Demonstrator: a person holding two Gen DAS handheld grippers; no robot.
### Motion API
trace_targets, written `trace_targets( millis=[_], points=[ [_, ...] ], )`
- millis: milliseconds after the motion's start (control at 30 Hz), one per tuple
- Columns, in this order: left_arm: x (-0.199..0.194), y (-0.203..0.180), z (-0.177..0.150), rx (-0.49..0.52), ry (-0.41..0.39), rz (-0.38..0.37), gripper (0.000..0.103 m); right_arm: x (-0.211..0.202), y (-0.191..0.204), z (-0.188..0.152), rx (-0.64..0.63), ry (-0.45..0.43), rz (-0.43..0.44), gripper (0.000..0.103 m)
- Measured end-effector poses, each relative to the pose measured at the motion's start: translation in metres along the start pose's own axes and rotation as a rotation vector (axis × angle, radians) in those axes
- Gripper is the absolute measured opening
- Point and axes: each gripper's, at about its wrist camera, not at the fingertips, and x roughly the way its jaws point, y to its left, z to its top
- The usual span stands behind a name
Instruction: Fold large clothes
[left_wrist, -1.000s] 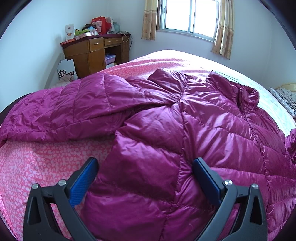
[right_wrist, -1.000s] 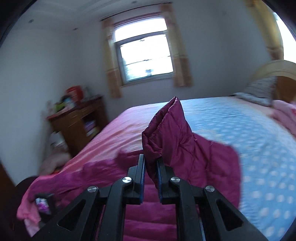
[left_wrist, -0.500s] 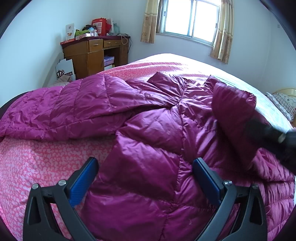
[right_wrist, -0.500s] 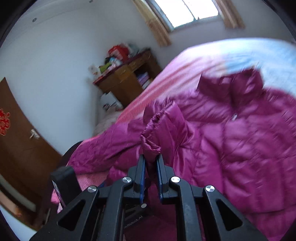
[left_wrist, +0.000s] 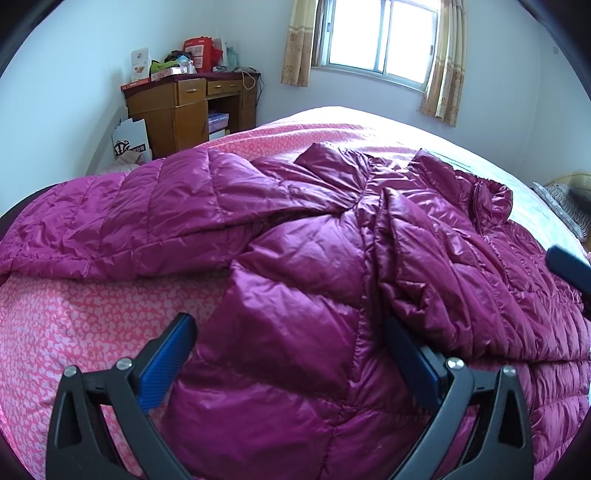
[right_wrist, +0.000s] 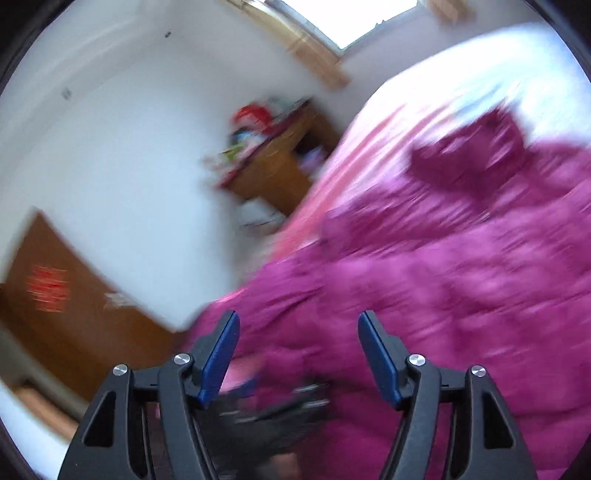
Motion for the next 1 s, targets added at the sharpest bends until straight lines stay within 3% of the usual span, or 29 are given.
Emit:
trace_targets(
  millis=[33, 67, 200, 267, 433, 533, 600, 733, 867, 900, 1000],
  points=[
    [0.000, 0.000, 0.000, 0.001, 0.000, 0.001, 0.103, 0.006, -0.003, -0.003, -0.020, 0.026, -0.055, 0.034],
    [0.000, 0.000, 0.000, 0.001, -0.001, 0.002, 0.103, 0.014, -0.007, -0.007, -0.029, 0.051, -0.096, 0.030],
    [0.001, -0.001, 0.000, 0.003, 0.001, 0.003, 0.103, 0.050, -0.018, -0.033, -0.030, 0.130, -0.125, 0.030],
    [0.002, -0.001, 0.000, 0.004, 0.001, 0.004, 0.103, 0.051, -0.013, -0.041, -0.061, 0.098, -0.138, 0.030],
    [0.002, 0.000, 0.000, 0.003, 0.001, 0.003, 0.103, 0.053, -0.009, -0.036, -0.083, 0.117, -0.152, 0.030],
    [0.002, -0.001, 0.000, 0.003, 0.001, 0.002, 0.103, 0.020, -0.003, -0.016, -0.118, 0.022, -0.170, 0.030],
    [0.002, 0.000, -0.001, 0.003, 0.000, 0.003, 0.103, -0.012, -0.004, 0.002, -0.167, -0.080, -0.270, 0.030],
    [0.002, -0.001, -0.001, 0.005, 0.000, 0.006, 0.103, -0.046, -0.058, 0.042, -0.057, -0.156, -0.473, 0.030],
    [0.003, -0.001, 0.000, 0.007, 0.001, 0.010, 0.103, -0.039, -0.140, 0.048, 0.075, -0.074, -0.654, 0.030],
    [0.003, -0.001, -0.001, 0.008, 0.001, 0.011, 0.103, -0.031, -0.158, 0.044, 0.110, -0.028, -0.663, 0.030],
    [0.004, -0.001, -0.001, 0.012, 0.000, 0.016, 0.103, -0.036, -0.172, 0.034, 0.153, -0.080, -0.598, 0.030]
  ],
)
